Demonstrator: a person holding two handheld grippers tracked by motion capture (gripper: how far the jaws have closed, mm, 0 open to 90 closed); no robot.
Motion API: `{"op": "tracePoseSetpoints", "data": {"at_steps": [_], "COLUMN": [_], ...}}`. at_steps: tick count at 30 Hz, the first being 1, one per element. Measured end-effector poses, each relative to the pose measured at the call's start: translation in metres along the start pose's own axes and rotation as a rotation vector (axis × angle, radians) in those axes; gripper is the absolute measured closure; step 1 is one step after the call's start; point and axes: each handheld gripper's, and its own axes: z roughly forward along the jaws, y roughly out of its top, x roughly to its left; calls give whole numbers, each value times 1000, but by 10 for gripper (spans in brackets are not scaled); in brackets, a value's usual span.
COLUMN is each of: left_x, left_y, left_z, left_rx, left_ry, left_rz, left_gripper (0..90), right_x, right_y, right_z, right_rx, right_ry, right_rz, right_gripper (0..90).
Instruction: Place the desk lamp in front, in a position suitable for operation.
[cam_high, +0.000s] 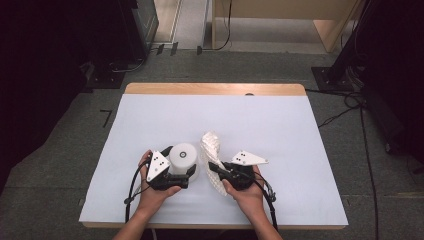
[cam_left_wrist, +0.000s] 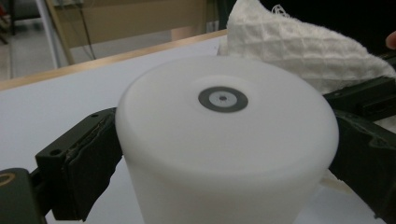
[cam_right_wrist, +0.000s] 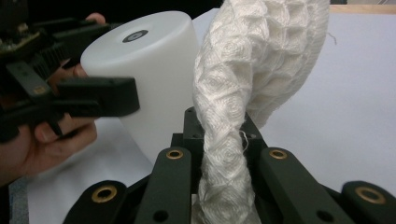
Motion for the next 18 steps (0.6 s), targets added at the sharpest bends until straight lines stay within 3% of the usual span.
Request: {"op": "tracePoseSetpoints", "data": {"at_steps": [3,7,11,15,18], "left_x": [-11,-9,-10,-7,6], "left_y": [-1,-1,-3,-2,-2], "left_z": [4,7,11,9,6], "left_rx": [19,37,53,44,26], "left_ry": [85,88,99,71,-15], "left_rz": [12,-35,-19,-8,-34], "left_gripper": [41,76,74,86,87], "right_x": [0,-1,-2,-1,-1], "right_y": [1,-2,-3,-3,-2], "right_z": [2,3,3,3,2], "right_rx": [-1,6,7,10,5], "right_ry": [3,4,-2,-1,-2], "right_rz": [-1,-1,8,2,2], "right_gripper": [800,800,800,800,800]}}
